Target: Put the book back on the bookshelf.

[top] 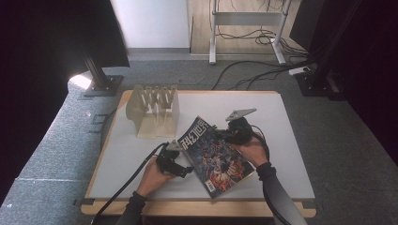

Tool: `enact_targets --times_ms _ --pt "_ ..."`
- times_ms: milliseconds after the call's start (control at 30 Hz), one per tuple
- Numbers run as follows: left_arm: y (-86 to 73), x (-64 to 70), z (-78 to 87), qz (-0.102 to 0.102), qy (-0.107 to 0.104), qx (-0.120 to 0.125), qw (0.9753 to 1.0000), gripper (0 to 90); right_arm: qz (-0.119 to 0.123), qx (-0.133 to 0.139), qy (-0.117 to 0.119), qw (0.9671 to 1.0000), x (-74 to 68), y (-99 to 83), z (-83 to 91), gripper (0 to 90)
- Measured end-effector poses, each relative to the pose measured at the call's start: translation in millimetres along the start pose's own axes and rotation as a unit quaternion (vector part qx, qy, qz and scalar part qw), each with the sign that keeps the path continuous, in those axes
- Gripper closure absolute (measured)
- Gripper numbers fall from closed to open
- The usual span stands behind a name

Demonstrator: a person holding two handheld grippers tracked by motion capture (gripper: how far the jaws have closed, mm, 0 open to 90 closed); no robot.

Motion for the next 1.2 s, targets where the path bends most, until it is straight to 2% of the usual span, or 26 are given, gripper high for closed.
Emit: enact_targets --times_ms 100,200,267,367,433,567,633,700,900,967,1067,1133,1200 --pt "5.3 -5.3 -1.0 0.005 0.001 0.003 1.0000 2.5 0.013 0.007 -0.002 0.9999 -6.2 7.9 8.2 82.1" --pt "10.2 -8.6 -4.5 0.002 0.008 -0.005 1.0000 2.5 0.020 0.015 -0.003 0.9997 -10.3 14.6 14.9 82.1" --pt "13.9 -11.5 -6.8 0.009 -0.005 0.000 0.9999 2.1 0.021 0.019 -0.001 0.9996 -11.6 17.5 18.5 82.1" --pt "21.0 -13.3 -7.0 0.009 -0.015 0.016 0.9997 2.7 0.024 0.022 -0.001 0.9995 -12.4 19.7 21.5 82.0" --pt "25.3 -14.5 -4.7 0.018 -0.023 0.022 0.9993 3.2 0.023 0.025 0.002 0.9994 -12.1 19.7 22.7 82.0" --pt "33.2 -15.4 2.6 0.014 -0.013 0.034 0.9992 4.3 0.019 0.032 0.011 0.9992 -11.0 19.4 25.9 82.0" --pt "38.4 -13.9 8.1 0.005 -0.003 0.044 0.9990 4.3 0.016 0.037 0.015 0.9991 -10.1 19.3 28.2 82.0" --pt "43.7 -12.9 15.0 0.003 0.000 0.058 0.9983 4.8 0.015 0.040 0.014 0.9990 -9.2 19.4 30.2 81.9" --pt "56.9 -7.3 29.1 -0.015 0.016 0.073 0.9971 7.2 0.015 0.045 0.014 0.9988 -8.3 19.5 32.5 81.8" --pt "60.0 -6.7 30.4 -0.011 0.015 0.075 0.9970 8.6 0.015 0.044 0.014 0.9988 -8.0 19.3 32.4 81.8" --pt "61.8 -6.9 26.7 -0.014 0.026 0.069 0.9972 13.3 0.013 0.044 0.013 0.9989 -7.0 18.4 32.6 81.7" --pt "61.9 -7.3 21.7 -0.007 0.007 0.060 0.9981 15.6 0.012 0.044 0.014 0.9989 -6.6 17.6 32.7 81.7" --pt "61.8 -6.3 18.0 -0.011 0.013 0.053 0.9984 17.1 0.013 0.047 0.015 0.9987 -6.4 17.2 32.6 81.7"
Point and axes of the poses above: each handheld gripper's, and its own axes: z roughly backward along the jaws, y roughly out of its top, x roughly to its right, the point moved 3 cm from there along -z, roughly forward along the jaws, and after that the axes turned 1 degree about x, right-handed, at the moved point
